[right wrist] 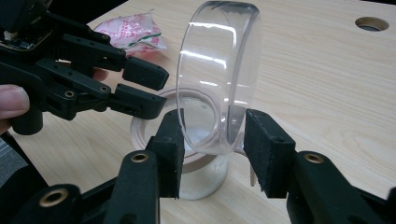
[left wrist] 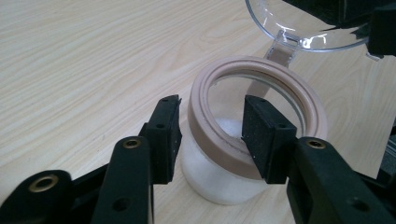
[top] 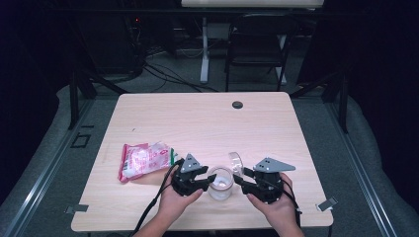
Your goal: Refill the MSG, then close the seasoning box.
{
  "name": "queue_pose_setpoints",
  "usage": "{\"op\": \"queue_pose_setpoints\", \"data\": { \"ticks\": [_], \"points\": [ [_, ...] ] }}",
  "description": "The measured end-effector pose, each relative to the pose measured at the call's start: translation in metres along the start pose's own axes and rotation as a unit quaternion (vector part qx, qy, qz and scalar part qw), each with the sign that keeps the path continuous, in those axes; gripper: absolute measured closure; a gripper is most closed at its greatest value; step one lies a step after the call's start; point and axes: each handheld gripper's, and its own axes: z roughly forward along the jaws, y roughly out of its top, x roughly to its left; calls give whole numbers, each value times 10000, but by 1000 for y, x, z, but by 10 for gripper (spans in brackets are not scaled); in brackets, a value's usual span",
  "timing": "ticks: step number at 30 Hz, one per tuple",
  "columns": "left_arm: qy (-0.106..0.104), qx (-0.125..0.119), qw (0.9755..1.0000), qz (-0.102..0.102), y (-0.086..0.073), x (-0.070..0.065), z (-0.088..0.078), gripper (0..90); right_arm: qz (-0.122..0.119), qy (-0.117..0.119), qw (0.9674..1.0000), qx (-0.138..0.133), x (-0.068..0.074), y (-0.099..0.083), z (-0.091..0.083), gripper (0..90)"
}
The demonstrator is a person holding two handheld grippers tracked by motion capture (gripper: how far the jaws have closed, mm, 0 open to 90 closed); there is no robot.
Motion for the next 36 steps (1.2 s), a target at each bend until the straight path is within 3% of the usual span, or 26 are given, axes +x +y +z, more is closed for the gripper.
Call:
{"op": "queue_pose_setpoints", "data": {
  "ticks": [9, 17, 23, 30, 36],
  "points": [
    [-130, -23, 9999, -48, -1, 0, 1, 618, 86, -45, 10000, 7, -6, -2, 0, 608],
    [-120, -81, 9999, -60, -2, 0, 2, 618, 137, -163, 9997, 127, -9, -5, 6, 619],
    [-113, -80, 9999, -56, -2, -1, 2, 618, 249, -51, 9996, 133, -12, -8, 9, 613],
    [-100, -36, 9999, -65, -2, 0, 1, 608, 101, 69, 9997, 219, -11, -10, 13, 558],
    [-58, -158, 9997, -171, 2, 4, -2, 608, 93, 111, 9992, 365, -16, -15, 15, 562]
  ]
}}
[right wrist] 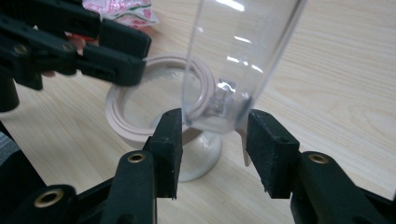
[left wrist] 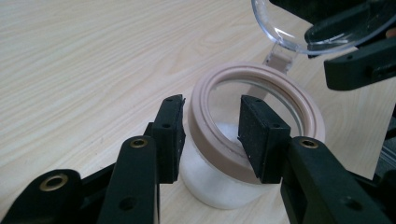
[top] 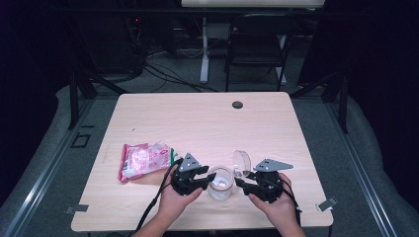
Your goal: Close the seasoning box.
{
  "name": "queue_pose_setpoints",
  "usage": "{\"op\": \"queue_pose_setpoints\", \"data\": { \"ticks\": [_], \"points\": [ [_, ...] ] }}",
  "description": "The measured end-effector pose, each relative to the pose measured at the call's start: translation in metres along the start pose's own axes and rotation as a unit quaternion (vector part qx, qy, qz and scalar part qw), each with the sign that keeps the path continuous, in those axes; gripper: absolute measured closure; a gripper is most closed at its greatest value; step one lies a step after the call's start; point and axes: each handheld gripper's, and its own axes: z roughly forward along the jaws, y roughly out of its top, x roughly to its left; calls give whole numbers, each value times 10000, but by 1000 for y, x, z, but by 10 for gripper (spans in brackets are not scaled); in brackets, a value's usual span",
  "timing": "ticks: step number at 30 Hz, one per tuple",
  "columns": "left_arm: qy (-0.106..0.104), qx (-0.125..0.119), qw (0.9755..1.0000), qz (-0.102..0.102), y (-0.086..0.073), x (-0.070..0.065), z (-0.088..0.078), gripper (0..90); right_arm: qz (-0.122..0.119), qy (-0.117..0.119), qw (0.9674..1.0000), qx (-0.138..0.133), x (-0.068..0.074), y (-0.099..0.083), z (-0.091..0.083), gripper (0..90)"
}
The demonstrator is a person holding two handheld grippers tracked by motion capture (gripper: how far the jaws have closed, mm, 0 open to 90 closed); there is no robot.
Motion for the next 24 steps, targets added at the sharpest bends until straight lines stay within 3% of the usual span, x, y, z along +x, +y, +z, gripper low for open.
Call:
{"op": "queue_pose_setpoints", "data": {
  "ticks": [4, 9, 14, 19, 24],
  "points": [
    [21, -65, 10000, -30, 2, 2, -1, 608, -18, -85, 9999, 124, -5, -6, 2, 572],
    [43, -49, 10000, 5, 3, 4, -2, 608, 49, -127, 9999, 80, -15, -15, 10, 584],
    [89, -57, 9999, -24, 2, 5, -4, 609, -52, -246, 9995, 190, -18, -21, 20, 637],
    [137, -72, 9998, -84, 1, 8, -7, 609, 101, -292, 9993, 202, -20, -23, 28, 703],
    [222, -93, 9997, -81, -1, 9, -11, 610, 341, -105, 9992, 185, -26, -25, 35, 753]
  ]
}}
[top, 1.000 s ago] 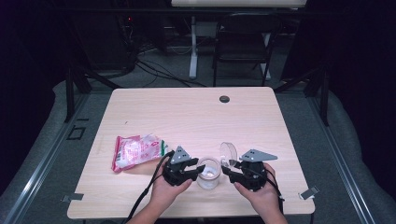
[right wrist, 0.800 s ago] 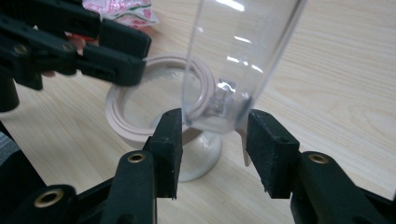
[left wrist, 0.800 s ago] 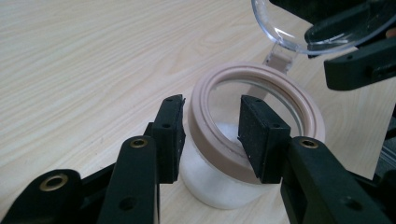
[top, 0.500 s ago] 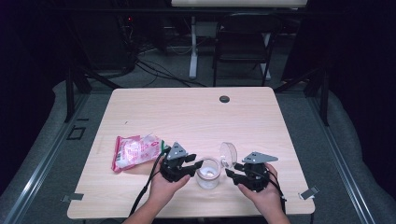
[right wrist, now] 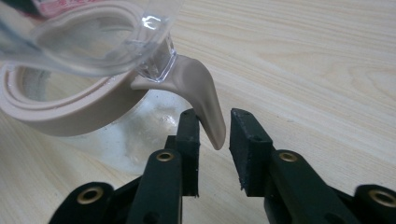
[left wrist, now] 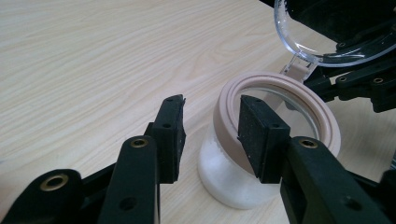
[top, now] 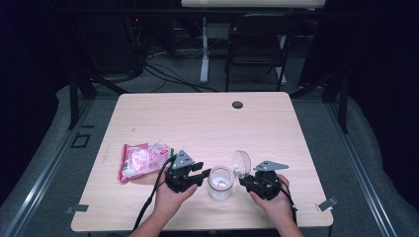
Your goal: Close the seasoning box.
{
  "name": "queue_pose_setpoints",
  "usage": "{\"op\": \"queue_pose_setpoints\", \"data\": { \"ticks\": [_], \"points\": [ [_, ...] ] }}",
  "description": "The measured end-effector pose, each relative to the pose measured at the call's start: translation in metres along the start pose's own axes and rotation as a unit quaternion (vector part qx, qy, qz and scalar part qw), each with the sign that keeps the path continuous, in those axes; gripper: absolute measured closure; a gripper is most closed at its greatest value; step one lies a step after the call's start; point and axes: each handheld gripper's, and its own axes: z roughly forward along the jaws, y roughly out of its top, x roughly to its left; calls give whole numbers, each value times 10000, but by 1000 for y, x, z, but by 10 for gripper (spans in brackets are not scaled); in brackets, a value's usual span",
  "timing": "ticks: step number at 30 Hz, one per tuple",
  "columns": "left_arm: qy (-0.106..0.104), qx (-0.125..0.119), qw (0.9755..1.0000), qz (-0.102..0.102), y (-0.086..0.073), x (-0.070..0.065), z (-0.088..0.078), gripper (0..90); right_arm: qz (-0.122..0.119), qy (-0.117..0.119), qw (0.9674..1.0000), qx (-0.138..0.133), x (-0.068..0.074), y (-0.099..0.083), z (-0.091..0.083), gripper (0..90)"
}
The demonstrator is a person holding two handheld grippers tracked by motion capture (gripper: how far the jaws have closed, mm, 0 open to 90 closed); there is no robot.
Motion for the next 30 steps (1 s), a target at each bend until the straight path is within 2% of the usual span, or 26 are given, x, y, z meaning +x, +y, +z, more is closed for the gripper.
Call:
{"op": "queue_pose_setpoints", "data": {
  "ticks": [4, 9, 10, 12, 17, 24, 28, 30],
  "points": [
    [44, -10, 10000, -67, -2, 2, -4, 610, 18, -5, 10000, -67, -1, 3, 0, 822],
    [147, -21, 9998, -137, -6, 8, -11, 610, 239, 69, 9996, -145, -7, 8, 3, 834],
    [171, -35, 9996, -210, -7, 9, -12, 610, 260, 58, 9995, -146, -8, 9, 4, 837],
    [240, -34, 9995, -206, -9, 12, -17, 610, 288, 81, 9994, -159, -11, 12, 6, 839],
    [451, -82, 9983, -346, -14, 20, -30, 610, 472, 271, 9985, -104, -22, 20, 14, 837],
    [737, -187, 9951, -626, -23, 37, -51, 603, 524, 314, 9981, -58, -26, 32, 25, 839],
    [932, -297, 9927, -704, -27, 46, -65, 575, 611, 353, 9975, -44, -29, 37, 31, 843],
    [1103, -380, 9907, -701, -30, 50, -72, 567, 631, 371, 9973, -44, -29, 40, 34, 844]
  ]
}}
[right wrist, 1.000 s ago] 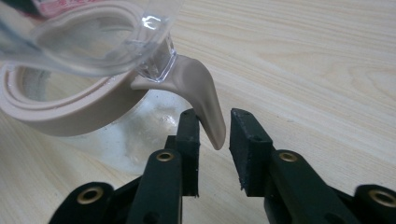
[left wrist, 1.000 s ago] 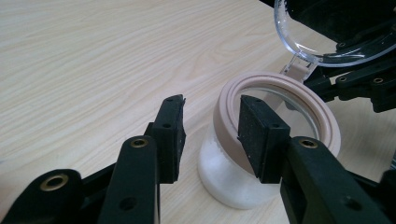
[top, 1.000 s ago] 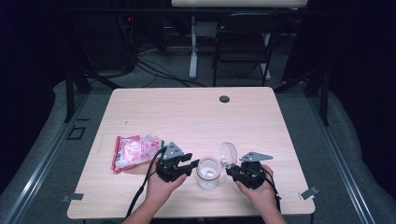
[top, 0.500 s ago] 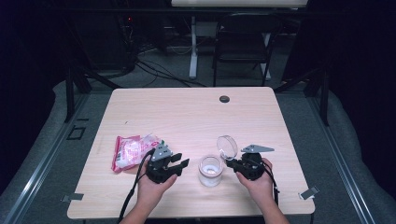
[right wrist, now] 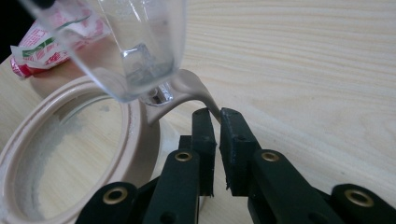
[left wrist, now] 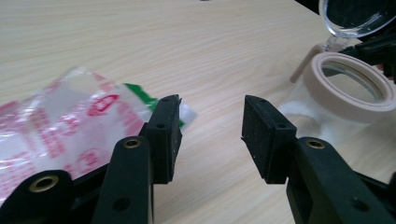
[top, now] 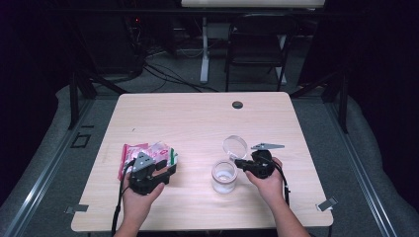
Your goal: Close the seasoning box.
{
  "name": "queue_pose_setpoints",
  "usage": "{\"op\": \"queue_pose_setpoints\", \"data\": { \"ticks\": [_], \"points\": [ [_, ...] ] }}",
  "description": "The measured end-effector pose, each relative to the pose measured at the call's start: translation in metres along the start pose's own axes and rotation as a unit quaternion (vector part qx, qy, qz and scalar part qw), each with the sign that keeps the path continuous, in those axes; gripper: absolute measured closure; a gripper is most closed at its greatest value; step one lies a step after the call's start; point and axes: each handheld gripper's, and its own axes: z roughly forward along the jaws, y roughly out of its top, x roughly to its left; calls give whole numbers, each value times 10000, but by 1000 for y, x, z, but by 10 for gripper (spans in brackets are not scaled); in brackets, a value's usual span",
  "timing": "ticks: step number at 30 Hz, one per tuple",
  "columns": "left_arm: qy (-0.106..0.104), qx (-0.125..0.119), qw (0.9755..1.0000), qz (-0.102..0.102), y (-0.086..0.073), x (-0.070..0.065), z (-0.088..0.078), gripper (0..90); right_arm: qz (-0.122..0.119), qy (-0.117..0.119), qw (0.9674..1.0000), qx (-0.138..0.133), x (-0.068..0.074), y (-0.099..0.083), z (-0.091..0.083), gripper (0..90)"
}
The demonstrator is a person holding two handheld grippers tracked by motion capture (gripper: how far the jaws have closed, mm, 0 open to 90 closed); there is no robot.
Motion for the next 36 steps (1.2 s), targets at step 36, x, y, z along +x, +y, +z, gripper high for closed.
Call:
{"op": "queue_pose_setpoints", "data": {
  "ticks": [36],
  "points": [
    [481, 599, 9959, 472, -8, 12, 29, 432, 36, -188, 9998, 9, -2, -5, -13, 730]
  ]
}}
